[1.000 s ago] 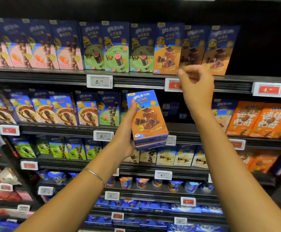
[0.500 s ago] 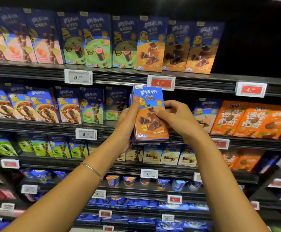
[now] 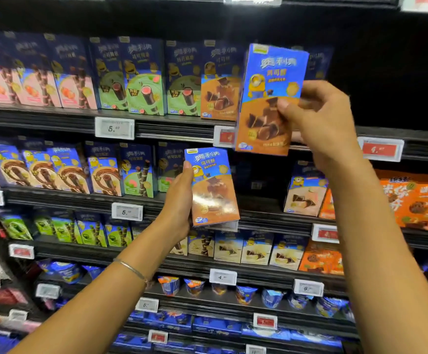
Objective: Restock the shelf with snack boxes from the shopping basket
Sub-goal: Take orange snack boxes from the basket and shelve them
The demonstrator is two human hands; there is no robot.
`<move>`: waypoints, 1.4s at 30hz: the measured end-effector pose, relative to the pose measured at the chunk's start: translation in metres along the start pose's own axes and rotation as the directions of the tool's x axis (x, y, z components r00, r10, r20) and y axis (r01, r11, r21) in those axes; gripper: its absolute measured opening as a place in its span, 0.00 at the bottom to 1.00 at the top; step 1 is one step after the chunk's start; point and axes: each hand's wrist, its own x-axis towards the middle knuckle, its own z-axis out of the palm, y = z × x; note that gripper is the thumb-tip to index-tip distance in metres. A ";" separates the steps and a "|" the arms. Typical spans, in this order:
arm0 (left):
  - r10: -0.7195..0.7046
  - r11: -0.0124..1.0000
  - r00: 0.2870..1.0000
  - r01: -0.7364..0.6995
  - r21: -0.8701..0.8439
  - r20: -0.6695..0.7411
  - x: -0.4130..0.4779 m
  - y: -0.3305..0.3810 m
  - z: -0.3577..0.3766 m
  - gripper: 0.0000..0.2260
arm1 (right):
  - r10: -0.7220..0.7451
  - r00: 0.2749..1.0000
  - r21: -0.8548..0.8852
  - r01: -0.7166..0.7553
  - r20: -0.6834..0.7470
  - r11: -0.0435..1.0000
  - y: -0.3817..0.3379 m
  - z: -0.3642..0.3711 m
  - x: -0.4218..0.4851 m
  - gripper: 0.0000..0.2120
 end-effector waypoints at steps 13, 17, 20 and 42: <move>0.018 0.997 1.000 -0.018 0.072 0.003 -0.016 -0.019 0.007 0.22 | -0.082 0.962 -0.301 0.000 -0.259 0.953 0.034 0.032 0.080 0.17; -0.006 0.997 1.000 0.008 0.074 -0.018 -0.019 -0.021 0.005 0.23 | -0.112 0.958 -0.400 -0.004 -0.264 0.916 0.036 0.036 0.083 0.18; -0.025 0.997 1.000 0.026 0.067 -0.018 -0.021 -0.023 0.005 0.23 | -0.120 0.960 -0.461 -0.011 -0.254 0.887 0.035 0.040 0.084 0.19; 0.270 0.962 0.956 -0.266 -0.057 0.112 -0.026 0.031 0.065 0.24 | 0.058 0.995 0.035 -0.061 0.082 0.998 0.040 0.010 -0.039 0.19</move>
